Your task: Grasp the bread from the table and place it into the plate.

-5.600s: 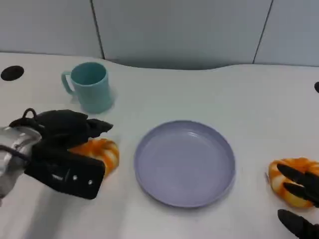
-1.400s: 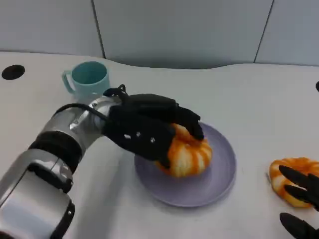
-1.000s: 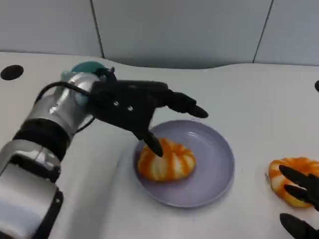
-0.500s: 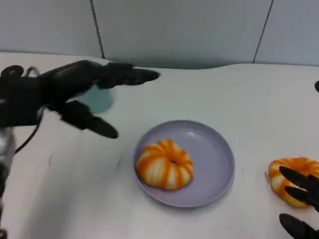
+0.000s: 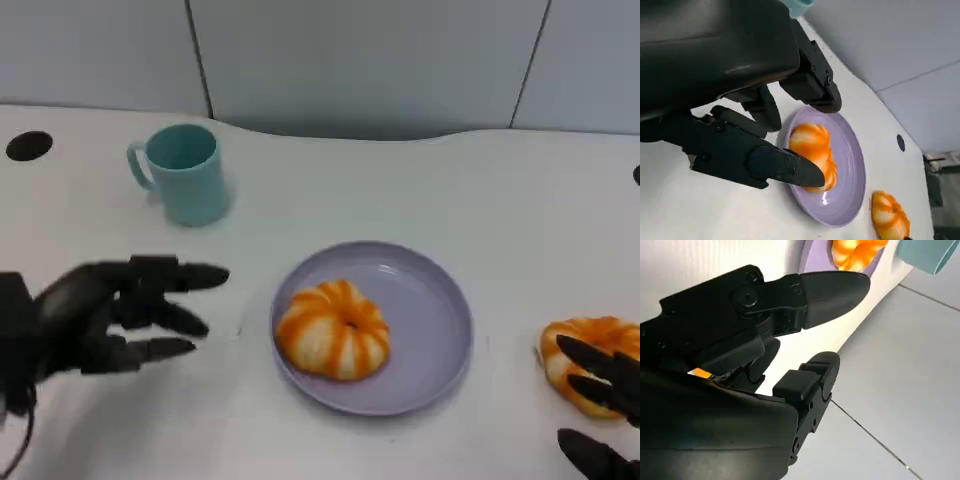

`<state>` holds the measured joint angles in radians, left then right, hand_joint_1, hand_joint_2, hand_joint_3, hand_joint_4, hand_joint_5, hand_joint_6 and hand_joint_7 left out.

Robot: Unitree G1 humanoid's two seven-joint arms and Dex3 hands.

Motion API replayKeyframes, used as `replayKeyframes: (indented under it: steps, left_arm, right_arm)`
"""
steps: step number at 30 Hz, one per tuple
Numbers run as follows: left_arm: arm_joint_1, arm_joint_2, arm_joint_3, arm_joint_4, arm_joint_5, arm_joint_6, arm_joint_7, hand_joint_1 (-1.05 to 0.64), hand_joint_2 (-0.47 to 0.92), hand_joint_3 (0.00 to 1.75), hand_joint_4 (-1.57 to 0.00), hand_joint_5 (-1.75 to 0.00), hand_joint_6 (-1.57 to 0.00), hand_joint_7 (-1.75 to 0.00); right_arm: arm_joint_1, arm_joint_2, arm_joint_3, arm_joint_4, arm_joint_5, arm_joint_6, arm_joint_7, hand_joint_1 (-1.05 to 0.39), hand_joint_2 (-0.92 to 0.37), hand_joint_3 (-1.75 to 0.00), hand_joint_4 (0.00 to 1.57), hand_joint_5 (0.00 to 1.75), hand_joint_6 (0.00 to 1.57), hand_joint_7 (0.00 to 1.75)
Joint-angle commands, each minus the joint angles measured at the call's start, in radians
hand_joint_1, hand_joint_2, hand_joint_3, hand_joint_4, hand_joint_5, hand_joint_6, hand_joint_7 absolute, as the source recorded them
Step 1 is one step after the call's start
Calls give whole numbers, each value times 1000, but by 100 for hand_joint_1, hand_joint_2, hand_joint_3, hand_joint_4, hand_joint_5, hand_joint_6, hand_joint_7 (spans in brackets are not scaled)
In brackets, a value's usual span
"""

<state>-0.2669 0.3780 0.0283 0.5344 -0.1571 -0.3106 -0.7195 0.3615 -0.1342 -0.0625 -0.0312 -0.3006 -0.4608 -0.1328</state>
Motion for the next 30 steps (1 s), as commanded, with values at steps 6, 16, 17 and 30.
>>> replayKeyframes:
  steps: [6,16,17,30]
  left_arm:
    - [54,-35,-34,-15,60,118,88,-47,92,7,-42,-174,-37,-151]
    - [110,-28,-84,-114,137,234,139,-39,91,7,-84,-175,-65,-175]
    - [106,-30,-83,-121,137,272,146,-40,90,6,-85,-175,-66,-175]
    - [128,-48,-48,-242,95,551,206,-46,86,4,-82,-175,-65,-175]
  right_arm:
    - [1,-30,-43,-12,62,27,28,-38,-92,-32,83,1,68,1]
    - [14,-60,-61,-16,34,12,19,-37,-92,-33,82,0,66,0]
    - [13,-58,-60,-18,35,17,20,-37,-92,-34,82,0,66,0]
    - [-20,-58,-49,-2,36,31,23,-36,-92,-34,82,0,66,0]
